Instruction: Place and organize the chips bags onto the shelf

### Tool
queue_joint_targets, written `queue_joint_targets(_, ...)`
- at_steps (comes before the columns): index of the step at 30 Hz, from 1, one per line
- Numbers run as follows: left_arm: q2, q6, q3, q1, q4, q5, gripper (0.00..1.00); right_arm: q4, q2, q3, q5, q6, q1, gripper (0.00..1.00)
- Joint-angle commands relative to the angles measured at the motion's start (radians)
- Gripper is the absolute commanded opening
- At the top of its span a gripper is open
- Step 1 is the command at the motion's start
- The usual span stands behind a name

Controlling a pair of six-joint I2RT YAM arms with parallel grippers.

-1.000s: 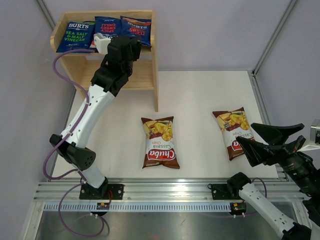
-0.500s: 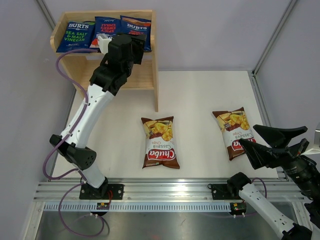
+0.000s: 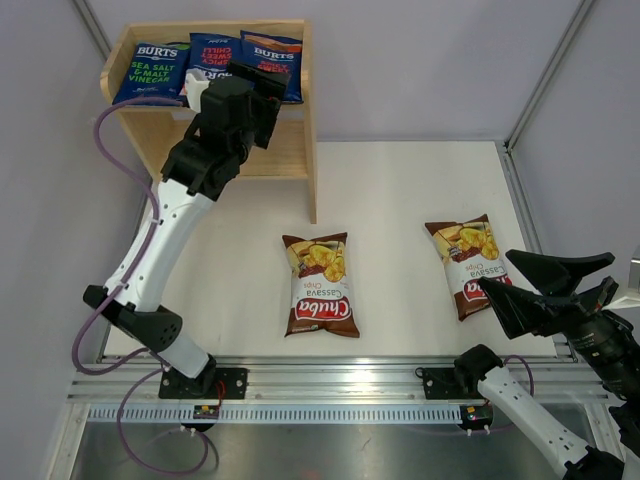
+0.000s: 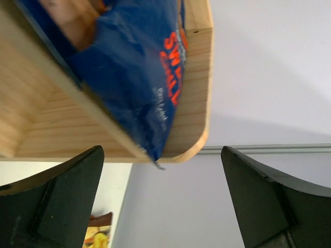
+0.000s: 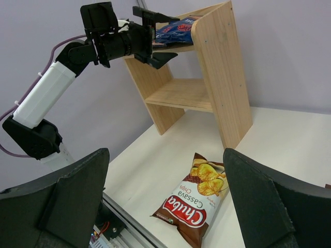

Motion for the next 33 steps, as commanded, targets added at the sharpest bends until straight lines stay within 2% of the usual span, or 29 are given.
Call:
queue_joint_targets(1,-0.123,0.09,-0.066,0.012,0.003,0.016,0.99,0.004,0.007,0.013,-0.002,0.006,0.003,0.99)
queue_joint_targets(3,-0.162,0.112,-0.085,0.021,-0.005,0.001,0.99,0.002,0.016,0.008,-0.009,0.006,0.005,0.99)
queue_joint_targets(7,-0.312,0.127,-0.234,0.058,0.036,0.013,0.99,0.013,0.026,-0.007,-0.023,0.006,0.003,1.0)
queue_joint_targets(10,-0.396,0.193,-0.289,0.071,0.064,-0.003,0.99,0.006,0.047,-0.022,-0.025,0.008,0.005,0.99)
queue_joint_targets(13,-0.514,0.345,-0.348,0.072,0.108,0.039,0.99,-0.037,0.101,-0.037,0.009,0.028,0.003,0.99)
queue_joint_targets(16,-0.614,0.518,-0.374,0.074,0.075,0.1,0.99,-0.028,0.15,-0.076,0.02,0.058,0.003,1.0)
queue_joint_targets(20,-0.748,0.713,-0.452,0.072,-0.066,0.208,0.99,0.12,0.121,-0.233,-0.02,0.074,0.003,0.99)
queue_joint_targets(23,-0.904,0.756,-0.604,0.074,-0.132,0.24,0.99,0.235,0.119,-0.324,-0.049,0.118,0.003,1.0)
queue_joint_targets(24,-0.941,0.776,-0.677,0.074,-0.152,0.245,0.99,0.251,0.134,-0.334,-0.075,0.12,0.003,0.99)
queue_joint_targets(25,-1.016,0.784,-0.704,0.074,-0.166,0.262,0.99,0.261,0.154,-0.341,-0.124,0.124,0.003,0.99)
queue_joint_targets(28,-1.113,0.839,-0.766,0.074,-0.249,0.291,0.99,0.277,0.248,-0.37,-0.17,0.132,0.003,0.99)
queue_joint_targets(33,-1.199,0.942,-0.816,0.074,-0.373,0.378,0.99,0.402,0.368,-0.472,-0.183,0.127,0.003,0.99)
